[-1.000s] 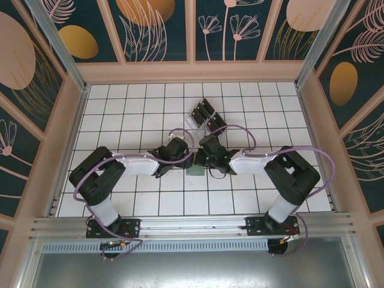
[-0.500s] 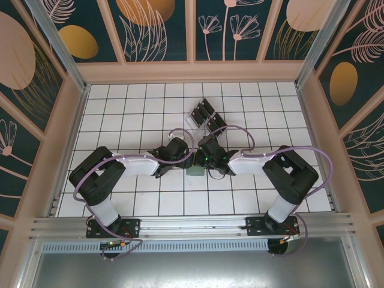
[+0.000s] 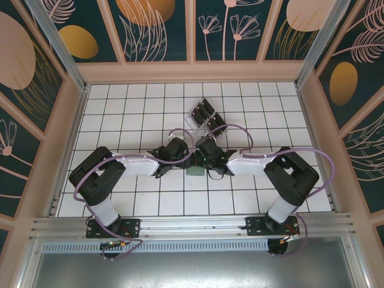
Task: Put the credit cards into the card holder
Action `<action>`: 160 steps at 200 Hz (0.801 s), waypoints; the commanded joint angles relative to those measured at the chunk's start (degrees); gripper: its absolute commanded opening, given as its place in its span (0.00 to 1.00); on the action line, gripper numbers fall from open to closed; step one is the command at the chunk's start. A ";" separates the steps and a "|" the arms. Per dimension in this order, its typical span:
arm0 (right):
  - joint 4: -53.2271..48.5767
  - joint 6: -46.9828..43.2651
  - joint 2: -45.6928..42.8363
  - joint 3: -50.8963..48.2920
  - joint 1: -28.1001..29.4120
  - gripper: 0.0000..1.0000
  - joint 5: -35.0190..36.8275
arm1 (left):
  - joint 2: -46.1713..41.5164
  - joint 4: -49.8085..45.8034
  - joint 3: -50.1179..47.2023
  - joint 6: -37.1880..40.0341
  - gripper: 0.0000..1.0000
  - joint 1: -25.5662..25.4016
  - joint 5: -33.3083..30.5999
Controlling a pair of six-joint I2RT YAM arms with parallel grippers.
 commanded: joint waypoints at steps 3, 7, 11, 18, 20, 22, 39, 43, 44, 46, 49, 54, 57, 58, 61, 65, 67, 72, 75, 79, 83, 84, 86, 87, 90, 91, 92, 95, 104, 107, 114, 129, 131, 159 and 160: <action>-1.25 -0.73 -0.48 1.55 0.43 0.00 1.97 | 0.77 -0.97 -1.30 -0.18 0.99 -0.18 -1.31; -1.14 -0.69 -0.35 1.57 0.42 0.00 1.87 | 0.78 -0.97 -1.30 -0.18 0.99 -0.18 -1.29; -1.09 -0.74 -0.17 1.59 0.43 0.00 1.79 | 0.76 -0.95 -1.34 -0.18 0.98 -0.17 -1.32; -1.01 -0.74 0.07 1.77 0.49 0.00 1.76 | 0.76 -0.97 -1.34 -0.18 0.98 -0.13 -1.28; -0.98 -0.70 0.16 1.80 0.44 0.00 1.67 | 0.78 -0.97 -1.33 -0.18 0.99 -0.14 -1.28; -0.95 -0.76 0.18 1.83 0.39 0.00 1.62 | 0.83 -0.97 -1.32 -0.18 0.98 -0.15 -1.28; -0.84 -0.79 0.75 1.88 0.51 0.00 1.52 | 0.80 -0.97 -1.35 -0.19 0.99 -0.16 -1.32; -0.83 -0.78 0.92 1.98 0.51 0.00 1.47 | 0.79 -0.97 -1.34 -0.21 0.99 -0.15 -1.29; -0.83 -0.78 0.95 1.95 0.51 0.00 1.45 | 0.77 -0.97 -1.34 -0.20 0.98 -0.18 -1.29; -0.85 -0.78 1.01 1.93 0.51 0.00 1.50 | 0.80 -1.00 -1.35 -0.19 0.99 -0.15 -1.28; -0.83 -0.78 1.11 1.92 0.56 0.00 1.40 | 0.80 -0.93 -1.32 -0.18 0.99 -0.18 -1.36; -0.74 -0.78 1.30 1.93 0.61 0.00 1.34 | 0.76 -0.97 -1.35 -0.18 0.98 -0.15 -1.32; -0.66 -0.73 1.37 1.92 0.68 0.00 1.38 | 0.78 -0.97 -1.31 -0.18 0.99 -0.18 -1.27; -0.70 -0.71 1.35 1.92 0.69 0.00 1.36 | 0.81 -0.97 -1.29 -0.18 0.99 -0.15 -1.28; -0.67 -0.69 1.41 1.90 0.69 0.00 1.34 | 0.84 -0.95 -1.34 -0.18 0.99 -0.20 -1.36; -0.67 -0.71 1.57 1.84 0.76 0.00 1.30 | 0.80 -0.96 -1.34 -0.23 0.98 -0.13 -1.36; -0.72 -0.69 1.65 1.88 0.77 0.00 1.26 | 0.77 -0.91 -1.31 -0.19 0.99 -0.16 -1.34; -0.59 -0.66 1.80 1.88 0.85 0.00 1.23 | 0.78 -0.89 -1.35 -0.18 0.99 -0.20 -1.31; -0.64 -0.61 1.96 1.87 0.86 0.00 1.23 | 0.78 -0.89 -1.31 -0.18 0.99 -0.16 -1.36; -0.57 -0.62 2.12 1.79 0.92 0.00 1.19 | 0.76 -0.89 -1.28 -0.18 0.98 -0.17 -1.36; -0.54 -0.54 2.24 1.71 0.89 0.00 1.17 | 0.81 -0.86 -1.34 -0.18 0.99 -0.16 -1.33; -0.51 -0.53 2.27 1.68 0.92 0.00 1.17 | 0.78 -0.88 -1.30 -0.18 0.99 -0.18 -1.35; -0.48 -0.52 2.35 1.73 0.92 0.00 1.21 | 0.83 -0.88 -1.34 -0.18 0.99 -0.20 -1.30; -0.43 -0.51 2.41 1.70 0.94 0.00 1.19 | 0.79 -0.84 -1.35 -0.18 0.98 -0.20 -1.33; -0.45 -0.51 2.49 1.62 0.95 0.00 1.11 | 0.81 -0.81 -1.37 -0.18 0.99 -0.17 -1.36; -0.42 -0.51 2.53 1.60 0.95 0.00 1.09 | 0.83 -0.81 -1.41 -0.18 0.98 -0.15 -1.32; -0.40 -0.56 2.54 1.63 0.95 0.00 1.09 | 0.79 -0.80 -1.42 -0.18 0.99 -0.13 -1.35; -0.44 -0.52 2.70 1.58 0.95 0.00 1.15 | 0.80 -0.80 -1.44 -0.18 0.99 -0.15 -1.30; -0.30 -0.50 2.88 1.53 1.00 0.00 1.09 | 0.80 -0.79 -1.42 -0.18 0.99 -0.18 -1.28; -0.37 -0.50 3.05 1.49 0.97 0.00 1.15 | 0.79 -0.80 -1.41 -0.21 0.98 -0.16 -1.29; -0.38 -0.46 3.15 1.41 0.95 0.00 1.19 | 0.77 -0.79 -1.45 -0.18 0.98 -0.13 -1.32; -0.31 -0.48 3.20 1.39 0.95 0.00 1.18 | 0.80 -0.80 -1.44 -0.18 0.98 -0.19 -1.33; -0.30 -0.44 3.20 1.33 0.93 0.00 1.19 | 0.79 -0.80 -1.44 -0.18 0.98 -0.18 -1.31; -0.59 -0.44 2.45 1.17 0.85 0.00 1.46 | 0.78 -0.80 -1.44 -0.18 0.99 -0.18 -1.28; -0.62 -0.43 2.42 1.19 0.81 0.00 1.49 | 0.81 -0.80 -1.44 -0.18 0.99 -0.15 -1.28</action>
